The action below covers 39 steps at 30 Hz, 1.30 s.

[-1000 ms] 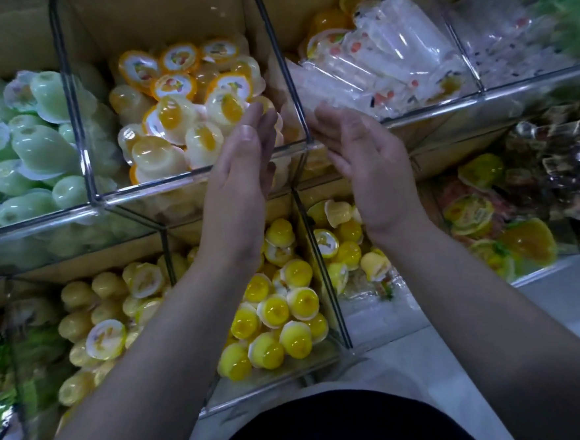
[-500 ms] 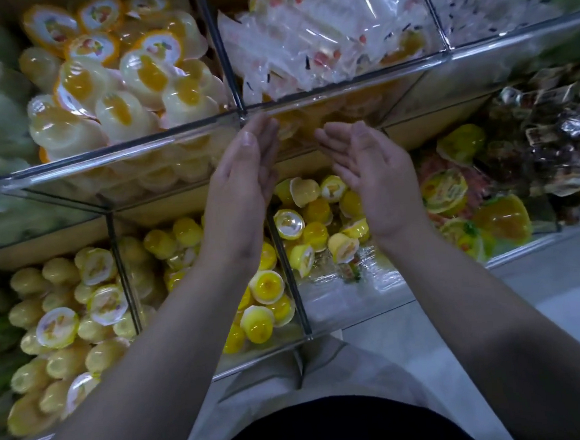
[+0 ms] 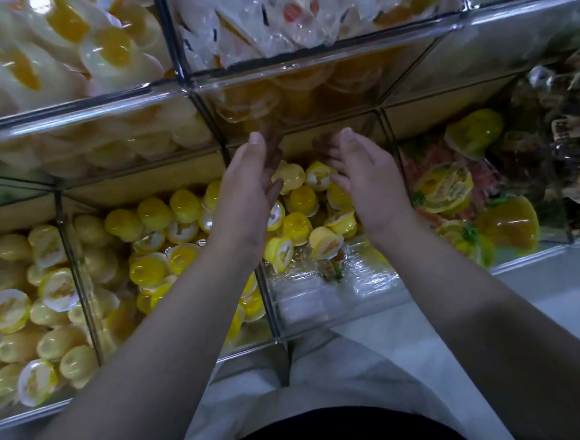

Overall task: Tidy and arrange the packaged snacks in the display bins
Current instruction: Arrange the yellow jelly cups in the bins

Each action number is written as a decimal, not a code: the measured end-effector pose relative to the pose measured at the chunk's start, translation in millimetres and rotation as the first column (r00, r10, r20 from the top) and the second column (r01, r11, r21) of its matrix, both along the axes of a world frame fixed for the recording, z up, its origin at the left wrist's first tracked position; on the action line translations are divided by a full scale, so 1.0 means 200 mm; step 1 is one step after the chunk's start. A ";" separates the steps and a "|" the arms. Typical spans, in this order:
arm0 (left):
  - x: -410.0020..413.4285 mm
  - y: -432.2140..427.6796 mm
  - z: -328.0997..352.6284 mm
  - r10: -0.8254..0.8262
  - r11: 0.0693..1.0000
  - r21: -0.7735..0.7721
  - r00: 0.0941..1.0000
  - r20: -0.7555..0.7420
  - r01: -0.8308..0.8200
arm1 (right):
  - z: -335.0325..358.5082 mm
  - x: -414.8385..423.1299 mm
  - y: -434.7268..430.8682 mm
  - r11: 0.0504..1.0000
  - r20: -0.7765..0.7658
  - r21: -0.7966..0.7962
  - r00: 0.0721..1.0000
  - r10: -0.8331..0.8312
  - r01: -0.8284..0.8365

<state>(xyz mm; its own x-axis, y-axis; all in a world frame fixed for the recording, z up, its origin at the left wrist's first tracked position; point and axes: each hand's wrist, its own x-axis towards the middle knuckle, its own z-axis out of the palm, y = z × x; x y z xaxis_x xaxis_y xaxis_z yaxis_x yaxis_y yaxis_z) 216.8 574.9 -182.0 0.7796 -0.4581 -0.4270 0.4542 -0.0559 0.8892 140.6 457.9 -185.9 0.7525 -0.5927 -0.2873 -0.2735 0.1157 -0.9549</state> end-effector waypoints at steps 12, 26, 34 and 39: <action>0.07 -0.21 -0.17 0.135 0.970 0.229 0.965 -0.223 -0.082 | -0.32 0.26 -0.11 0.970 -0.382 0.237 0.923 0.044 0.052; 0.13 -0.23 -0.32 0.272 0.943 0.287 0.889 -0.370 -0.169 | -0.45 0.37 -0.09 0.919 -0.418 0.384 0.904 0.087 0.089; 0.12 -0.19 -0.27 0.310 0.947 0.224 0.842 -0.442 -0.231 | -0.43 0.31 -0.05 0.877 -0.309 0.464 0.951 0.027 0.126; 0.08 -0.07 -0.25 0.226 0.970 0.025 0.868 -0.441 -0.240 | -0.28 0.24 -0.02 0.865 -0.179 0.500 0.982 0.053 0.044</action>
<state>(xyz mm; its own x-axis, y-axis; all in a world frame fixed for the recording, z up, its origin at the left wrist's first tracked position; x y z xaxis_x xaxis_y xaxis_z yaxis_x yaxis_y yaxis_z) 232.8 560.7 -232.9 0.6018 -0.3040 -0.7385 0.7935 0.1234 0.5959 187.7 454.7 -242.1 0.6609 -0.3292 -0.6744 -0.4365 0.5624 -0.7023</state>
